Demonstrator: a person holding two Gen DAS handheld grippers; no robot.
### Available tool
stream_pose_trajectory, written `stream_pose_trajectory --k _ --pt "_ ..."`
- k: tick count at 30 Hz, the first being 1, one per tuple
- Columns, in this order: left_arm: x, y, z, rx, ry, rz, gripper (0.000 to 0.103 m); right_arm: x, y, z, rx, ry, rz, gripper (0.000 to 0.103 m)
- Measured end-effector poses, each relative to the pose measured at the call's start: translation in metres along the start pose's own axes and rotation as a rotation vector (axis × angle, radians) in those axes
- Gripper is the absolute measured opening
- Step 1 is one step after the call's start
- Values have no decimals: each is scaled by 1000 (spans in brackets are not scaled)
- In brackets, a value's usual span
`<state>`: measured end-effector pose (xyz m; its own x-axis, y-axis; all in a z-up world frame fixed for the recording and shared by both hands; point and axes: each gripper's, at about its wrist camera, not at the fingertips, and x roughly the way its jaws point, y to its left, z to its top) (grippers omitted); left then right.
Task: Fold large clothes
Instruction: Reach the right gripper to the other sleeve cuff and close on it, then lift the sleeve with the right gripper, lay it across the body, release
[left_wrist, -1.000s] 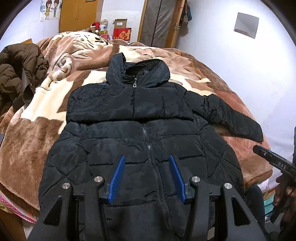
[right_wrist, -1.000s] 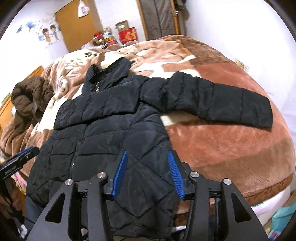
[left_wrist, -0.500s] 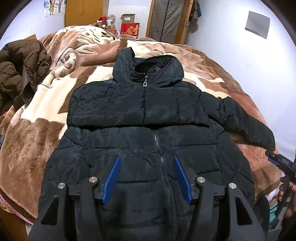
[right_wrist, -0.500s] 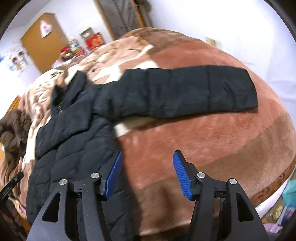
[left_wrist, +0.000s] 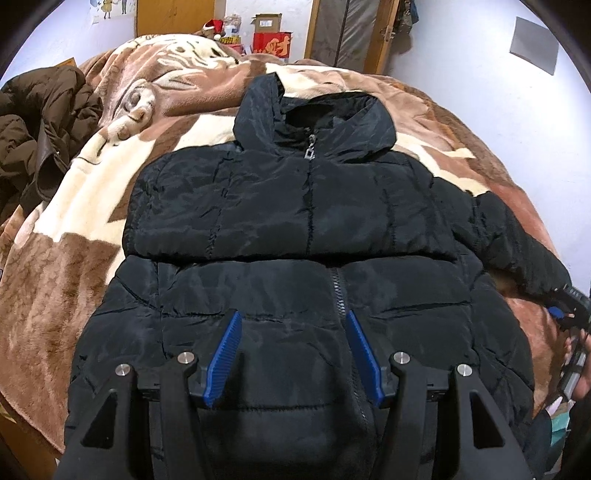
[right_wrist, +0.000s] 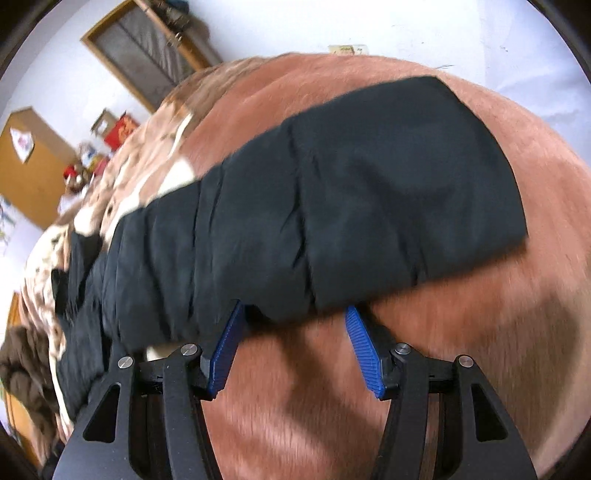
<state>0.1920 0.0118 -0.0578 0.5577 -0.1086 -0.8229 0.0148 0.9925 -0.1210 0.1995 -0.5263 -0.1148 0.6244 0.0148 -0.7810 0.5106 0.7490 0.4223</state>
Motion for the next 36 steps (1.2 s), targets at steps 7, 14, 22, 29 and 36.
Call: stream_pose_trajectory --k 7,14,22,29,36 --pt "9 4 4 -24 9 8 61 5 -15 21 132 -59 19 54" --pt "-1 8 1 -43 -4 -4 61 -35 18 31 25 -106 1 14" --pt "-25 16 -6 -66 -44 -27 61 -118 125 34 -200 -204 173 12" --pt "-38 33 -11 -105 -73 -39 61 -148 245 12 -430 -196 331 12" --pt "-39 62 -17 -151 -83 -31 61 -98 335 -40 -610 -68 369 12"
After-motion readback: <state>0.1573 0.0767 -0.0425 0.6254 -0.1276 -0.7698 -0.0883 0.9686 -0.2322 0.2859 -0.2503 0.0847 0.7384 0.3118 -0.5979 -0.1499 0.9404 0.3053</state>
